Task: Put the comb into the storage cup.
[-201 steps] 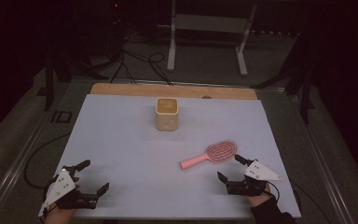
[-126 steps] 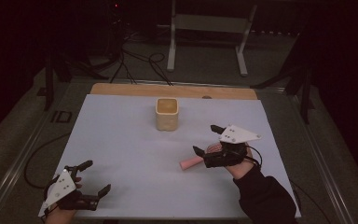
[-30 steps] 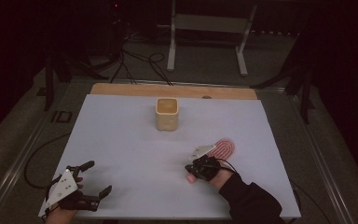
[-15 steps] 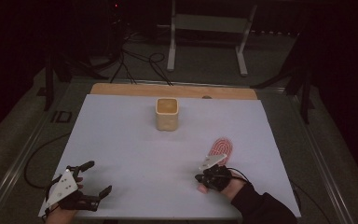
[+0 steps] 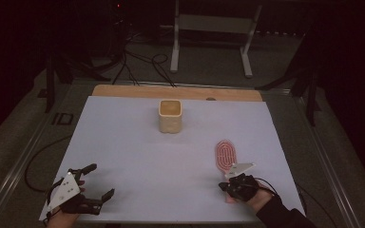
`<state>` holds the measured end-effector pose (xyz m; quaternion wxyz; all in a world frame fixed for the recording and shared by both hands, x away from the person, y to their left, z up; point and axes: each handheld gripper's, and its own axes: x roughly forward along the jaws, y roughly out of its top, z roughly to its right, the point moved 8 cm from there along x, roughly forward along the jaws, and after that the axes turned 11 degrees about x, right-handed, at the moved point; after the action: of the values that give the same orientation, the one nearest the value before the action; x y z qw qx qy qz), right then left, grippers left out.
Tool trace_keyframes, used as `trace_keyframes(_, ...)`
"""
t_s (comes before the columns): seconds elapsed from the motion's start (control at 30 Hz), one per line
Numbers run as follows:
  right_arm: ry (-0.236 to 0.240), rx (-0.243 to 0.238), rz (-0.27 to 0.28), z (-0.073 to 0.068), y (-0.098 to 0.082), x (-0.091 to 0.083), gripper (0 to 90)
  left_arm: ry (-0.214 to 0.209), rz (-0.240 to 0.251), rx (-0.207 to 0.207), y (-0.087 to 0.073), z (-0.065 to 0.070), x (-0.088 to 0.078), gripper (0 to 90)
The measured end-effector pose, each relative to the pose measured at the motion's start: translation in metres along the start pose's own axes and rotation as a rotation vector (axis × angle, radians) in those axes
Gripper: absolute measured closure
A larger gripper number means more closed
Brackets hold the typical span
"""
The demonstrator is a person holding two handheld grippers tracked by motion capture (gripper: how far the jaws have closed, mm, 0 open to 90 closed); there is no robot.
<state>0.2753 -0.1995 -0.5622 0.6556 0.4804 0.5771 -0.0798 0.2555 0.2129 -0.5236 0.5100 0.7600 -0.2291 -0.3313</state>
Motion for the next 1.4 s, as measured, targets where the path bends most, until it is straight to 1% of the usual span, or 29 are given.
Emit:
trace_keyframes(0.03,-0.013,-0.003,0.002,0.003,-0.002,-0.001,90.0,0.001,0.000,0.003,0.000,0.000,0.000,0.0)
trace_keyframes(0.13,-0.042,0.011,0.002,0.011,-0.007,-0.005,90.0,0.001,-0.001,0.000,0.000,0.000,0.000,0.0)
trace_keyframes(0.2,-0.056,0.028,0.005,0.018,-0.010,-0.009,90.0,0.001,0.001,0.000,0.000,0.000,0.000,0.0)
trace_keyframes(0.33,-0.073,0.065,0.009,0.029,-0.017,-0.015,90.0,0.001,-0.002,0.000,-0.001,0.000,0.000,0.0)
trace_keyframes(0.47,-0.092,0.084,0.006,0.040,-0.023,-0.022,90.0,0.001,-0.001,-0.002,-0.001,0.000,0.001,0.0)
trace_keyframes(0.53,-0.102,0.102,0.007,0.045,-0.026,-0.024,90.0,0.001,-0.002,-0.001,0.000,-0.001,0.001,0.0)
trace_keyframes(0.6,-0.110,0.108,0.004,0.051,-0.029,-0.027,90.0,0.002,-0.002,-0.002,-0.001,-0.001,0.001,0.0)
trace_keyframes(0.63,-0.115,0.118,0.007,0.053,-0.029,-0.028,90.0,0.002,-0.003,-0.002,-0.001,-0.001,0.000,0.0)
trace_keyframes(0.77,-0.134,0.137,0.009,0.064,-0.032,-0.032,90.0,0.002,-0.001,0.001,0.000,-0.001,0.000,0.0)
trace_keyframes(0.87,-0.147,0.144,0.013,0.071,-0.033,-0.033,90.0,0.005,0.000,0.000,0.000,-0.001,0.000,0.0)
trace_keyframes(1.0,-0.151,0.148,0.003,0.077,-0.035,-0.034,90.0,0.004,-0.002,-0.002,-0.001,-0.001,0.000,0.0)
trace_keyframes(1.23,-0.194,0.171,0.010,0.090,-0.037,-0.039,90.0,0.005,-0.001,0.001,-0.001,-0.002,0.000,0.0)
trace_keyframes(1.3,-0.195,0.169,0.012,0.091,-0.037,-0.041,90.0,0.004,-0.001,0.003,0.000,-0.001,0.000,0.0)
trace_keyframes(1.4,-0.173,0.144,0.040,0.088,-0.031,-0.048,90.0,0.007,0.000,0.001,0.000,-0.002,0.000,0.0)
